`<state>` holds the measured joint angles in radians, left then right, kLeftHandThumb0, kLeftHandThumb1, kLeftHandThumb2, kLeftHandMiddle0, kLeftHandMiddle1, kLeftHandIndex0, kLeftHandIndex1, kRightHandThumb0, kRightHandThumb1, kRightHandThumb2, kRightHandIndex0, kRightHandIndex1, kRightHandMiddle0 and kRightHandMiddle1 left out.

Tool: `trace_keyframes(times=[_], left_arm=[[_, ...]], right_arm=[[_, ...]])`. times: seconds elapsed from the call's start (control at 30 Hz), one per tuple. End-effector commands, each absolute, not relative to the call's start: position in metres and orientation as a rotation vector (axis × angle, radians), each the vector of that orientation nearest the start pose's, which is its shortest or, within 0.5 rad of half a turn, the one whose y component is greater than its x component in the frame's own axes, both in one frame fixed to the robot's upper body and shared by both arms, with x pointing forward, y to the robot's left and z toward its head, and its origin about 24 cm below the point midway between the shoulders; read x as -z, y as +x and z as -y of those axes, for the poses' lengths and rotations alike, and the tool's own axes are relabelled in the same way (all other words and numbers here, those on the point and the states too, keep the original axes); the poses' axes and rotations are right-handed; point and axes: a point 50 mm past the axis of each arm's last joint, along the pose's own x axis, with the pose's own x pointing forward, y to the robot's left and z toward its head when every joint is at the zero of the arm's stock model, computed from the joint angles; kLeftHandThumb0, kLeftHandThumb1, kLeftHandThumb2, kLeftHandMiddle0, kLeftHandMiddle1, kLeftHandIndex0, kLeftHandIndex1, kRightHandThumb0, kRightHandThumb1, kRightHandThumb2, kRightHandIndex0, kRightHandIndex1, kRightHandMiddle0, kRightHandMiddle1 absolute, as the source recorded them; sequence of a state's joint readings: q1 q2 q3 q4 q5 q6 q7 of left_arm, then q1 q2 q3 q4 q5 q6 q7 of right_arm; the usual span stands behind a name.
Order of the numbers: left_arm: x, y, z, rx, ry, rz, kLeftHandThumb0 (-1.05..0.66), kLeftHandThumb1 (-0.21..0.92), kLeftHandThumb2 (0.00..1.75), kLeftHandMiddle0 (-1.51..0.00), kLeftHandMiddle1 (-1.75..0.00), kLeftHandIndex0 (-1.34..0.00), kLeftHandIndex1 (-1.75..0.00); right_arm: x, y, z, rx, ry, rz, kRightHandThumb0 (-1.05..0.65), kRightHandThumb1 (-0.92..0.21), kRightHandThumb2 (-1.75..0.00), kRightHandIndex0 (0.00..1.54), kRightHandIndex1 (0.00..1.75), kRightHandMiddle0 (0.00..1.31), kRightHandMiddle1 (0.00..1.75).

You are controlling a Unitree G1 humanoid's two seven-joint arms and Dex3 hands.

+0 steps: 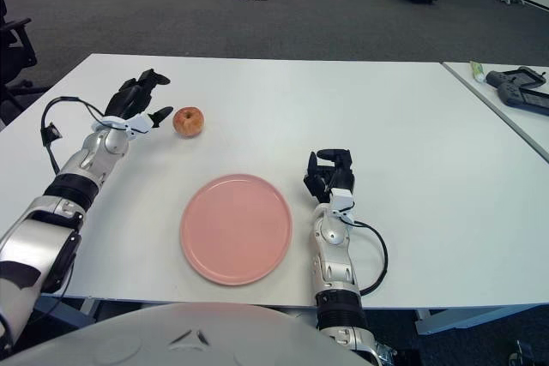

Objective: Put the apple into the plate.

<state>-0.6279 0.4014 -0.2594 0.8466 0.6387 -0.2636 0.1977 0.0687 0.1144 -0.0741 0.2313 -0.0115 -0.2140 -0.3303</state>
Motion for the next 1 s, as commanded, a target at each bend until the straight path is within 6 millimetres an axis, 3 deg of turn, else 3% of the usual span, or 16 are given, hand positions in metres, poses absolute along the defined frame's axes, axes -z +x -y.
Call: trace_keyframes(times=[0.0, 0.13, 0.23, 0.47, 0.73, 0.97], left_arm=[[-0.064, 0.364, -0.185, 0.215, 1.239, 0.063, -0.91, 0.66, 0.56, 0.00, -0.29, 0.00, -0.26], [-0.060, 0.371, -0.178, 0.298, 1.323, -0.009, -0.97, 0.70, 0.52, 0.00, -0.15, 0.00, -0.06], [-0.057, 0.372, -0.176, 0.330, 1.352, -0.039, -1.00, 0.73, 0.48, 0.00, -0.11, 0.00, -0.02], [-0.046, 0.373, -0.173, 0.377, 1.407, -0.106, -1.00, 0.76, 0.44, 0.00, -0.09, 0.00, 0.00], [-0.039, 0.374, -0.167, 0.425, 1.429, -0.163, -1.02, 0.87, 0.32, 0.00, -0.01, 0.00, 0.00], [-0.034, 0.373, -0.158, 0.490, 1.420, -0.220, -1.01, 0.88, 0.29, 0.00, -0.01, 0.00, 0.00]], right_arm=[[0.020, 0.221, 0.154, 0.441, 0.128, -0.175, -0.36, -0.83, -0.66, 0.43, 1.49, 0.25, 1.75], [0.020, 0.220, 0.154, 0.444, 0.131, -0.179, -0.36, -0.83, -0.65, 0.43, 1.50, 0.25, 1.75], [0.019, 0.220, 0.155, 0.446, 0.132, -0.175, -0.36, -0.84, -0.64, 0.43, 1.51, 0.24, 1.75], [0.019, 0.219, 0.156, 0.442, 0.125, -0.169, -0.36, -0.84, -0.64, 0.43, 1.51, 0.24, 1.75], [0.021, 0.218, 0.159, 0.432, 0.095, -0.160, -0.36, -0.83, -0.65, 0.45, 1.49, 0.25, 1.75], [0.022, 0.218, 0.160, 0.439, 0.085, -0.167, -0.36, -0.81, -0.69, 0.48, 1.47, 0.26, 1.75]])
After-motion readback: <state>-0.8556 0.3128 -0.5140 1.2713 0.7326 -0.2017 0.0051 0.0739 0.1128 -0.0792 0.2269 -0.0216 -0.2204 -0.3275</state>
